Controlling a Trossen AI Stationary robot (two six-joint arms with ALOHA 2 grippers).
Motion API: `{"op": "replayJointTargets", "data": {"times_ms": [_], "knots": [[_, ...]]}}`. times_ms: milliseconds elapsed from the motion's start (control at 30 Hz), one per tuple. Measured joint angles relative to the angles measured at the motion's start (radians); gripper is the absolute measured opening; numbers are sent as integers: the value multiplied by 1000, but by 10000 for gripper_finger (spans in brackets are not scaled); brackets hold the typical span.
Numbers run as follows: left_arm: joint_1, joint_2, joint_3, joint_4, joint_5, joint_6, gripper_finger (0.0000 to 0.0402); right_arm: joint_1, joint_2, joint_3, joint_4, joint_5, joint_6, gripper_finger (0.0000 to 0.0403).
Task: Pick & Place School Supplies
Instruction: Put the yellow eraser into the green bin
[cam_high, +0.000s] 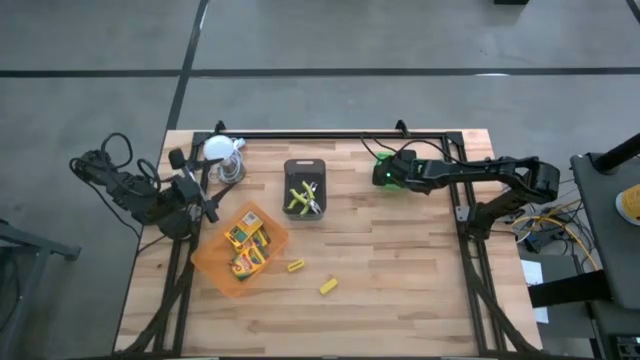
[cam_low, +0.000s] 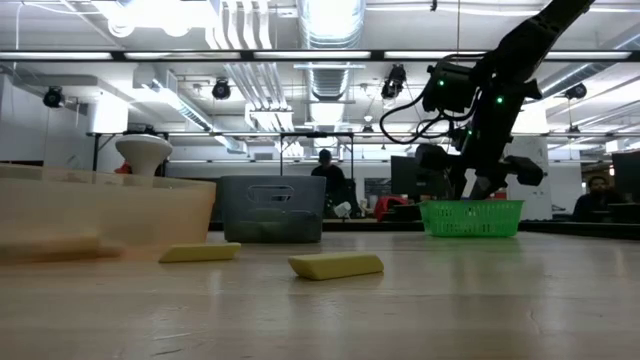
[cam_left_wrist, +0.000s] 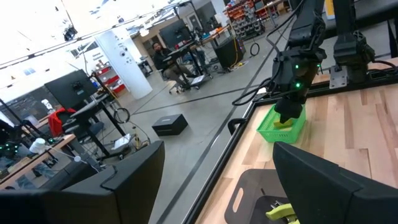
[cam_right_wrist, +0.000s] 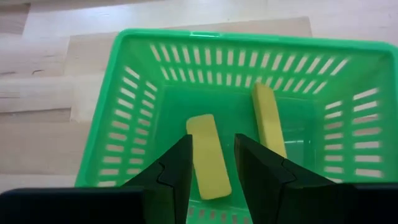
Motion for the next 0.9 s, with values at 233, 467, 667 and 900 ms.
{"op": "replayJointTargets", "data": {"times_ms": [233, 467, 667, 900], "knots": [[0, 0, 0, 0, 0, 0, 305, 2, -16, 0, 25, 57, -44, 116], [0, 0, 0, 0, 0, 0, 305, 7, -168, 0, 100, 160, -225, 116], [0, 0, 0, 0, 0, 0, 305, 12, -335, 0, 147, 109, -438, 116], [0, 0, 0, 0, 0, 0, 305, 14, -509, 0, 166, -93, -605, 116]]}}
